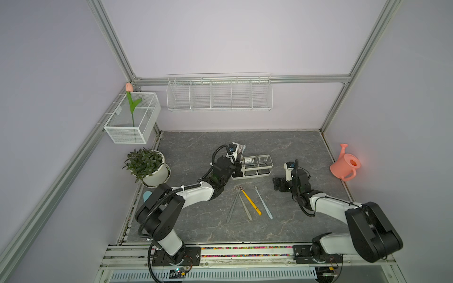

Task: Place the toothbrush into the toothbrush holder
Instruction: Place the toothbrush in the toothbrush holder.

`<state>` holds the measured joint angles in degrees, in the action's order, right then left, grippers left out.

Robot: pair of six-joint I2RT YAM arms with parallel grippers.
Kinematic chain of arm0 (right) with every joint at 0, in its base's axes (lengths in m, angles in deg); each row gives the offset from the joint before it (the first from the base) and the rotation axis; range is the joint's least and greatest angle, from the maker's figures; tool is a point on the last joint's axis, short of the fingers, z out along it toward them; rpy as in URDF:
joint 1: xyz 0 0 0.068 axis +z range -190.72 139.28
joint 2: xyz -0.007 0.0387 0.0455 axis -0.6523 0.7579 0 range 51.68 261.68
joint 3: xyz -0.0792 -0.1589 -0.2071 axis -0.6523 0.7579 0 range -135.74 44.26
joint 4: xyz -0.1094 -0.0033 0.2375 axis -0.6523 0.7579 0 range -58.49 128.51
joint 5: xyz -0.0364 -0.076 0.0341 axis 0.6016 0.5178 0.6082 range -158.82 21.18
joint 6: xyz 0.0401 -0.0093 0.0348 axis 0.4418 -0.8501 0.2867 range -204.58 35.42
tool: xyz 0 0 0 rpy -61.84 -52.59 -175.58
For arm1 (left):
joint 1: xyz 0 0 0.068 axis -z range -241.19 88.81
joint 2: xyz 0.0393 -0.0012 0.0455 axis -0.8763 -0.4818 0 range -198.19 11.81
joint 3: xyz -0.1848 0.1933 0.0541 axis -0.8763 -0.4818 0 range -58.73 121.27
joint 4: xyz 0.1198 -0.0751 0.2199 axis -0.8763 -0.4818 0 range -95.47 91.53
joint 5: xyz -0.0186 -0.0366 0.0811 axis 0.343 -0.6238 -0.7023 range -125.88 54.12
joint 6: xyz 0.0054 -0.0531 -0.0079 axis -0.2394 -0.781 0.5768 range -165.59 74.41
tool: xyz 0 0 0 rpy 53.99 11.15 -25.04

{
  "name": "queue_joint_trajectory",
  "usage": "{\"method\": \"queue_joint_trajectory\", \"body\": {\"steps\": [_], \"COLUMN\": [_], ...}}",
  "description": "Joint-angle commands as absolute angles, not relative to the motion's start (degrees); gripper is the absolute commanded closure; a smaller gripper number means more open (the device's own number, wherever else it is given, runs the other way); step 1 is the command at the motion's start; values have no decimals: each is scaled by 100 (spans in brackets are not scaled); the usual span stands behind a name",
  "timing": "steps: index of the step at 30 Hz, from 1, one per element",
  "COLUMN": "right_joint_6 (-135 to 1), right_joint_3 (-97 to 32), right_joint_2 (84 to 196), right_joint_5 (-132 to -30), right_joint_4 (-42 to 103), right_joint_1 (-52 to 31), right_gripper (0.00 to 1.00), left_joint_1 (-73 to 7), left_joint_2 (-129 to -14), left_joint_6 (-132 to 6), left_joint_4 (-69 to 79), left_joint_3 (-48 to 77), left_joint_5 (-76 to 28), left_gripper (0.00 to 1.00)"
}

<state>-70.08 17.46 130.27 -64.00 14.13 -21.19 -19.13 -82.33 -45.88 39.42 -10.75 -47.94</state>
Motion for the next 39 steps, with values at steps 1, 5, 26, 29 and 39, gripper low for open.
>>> {"method": "queue_joint_trajectory", "body": {"steps": [1,5,26,29,39], "right_joint_6": [-7120,-7121,-7113,-7100,-7099], "right_joint_3": [1649,1649,1654,1623,1614], "right_joint_2": [13093,13094,13096,13113,13122], "right_joint_5": [-6469,-6469,-6469,-6452,-6451], "right_joint_4": [1462,1455,1459,1490,1508], "right_joint_1": [-2147,-2152,-2147,-2158,-2149], "right_gripper": [6,6,6,6,6], "left_joint_1": [-1892,-1893,-1892,-1892,-1892], "left_joint_2": [-8187,-8231,-8534,-8547,-8465], "left_joint_6": [-4466,-4478,-4941,-4936,-5015], "left_joint_4": [3939,3976,4106,4095,4011], "left_joint_3": [-1032,-1046,-1050,-1067,-1146], "left_joint_5": [-4885,-4904,-5254,-5276,-5328], "left_gripper": [71,66,61,58,48]}}
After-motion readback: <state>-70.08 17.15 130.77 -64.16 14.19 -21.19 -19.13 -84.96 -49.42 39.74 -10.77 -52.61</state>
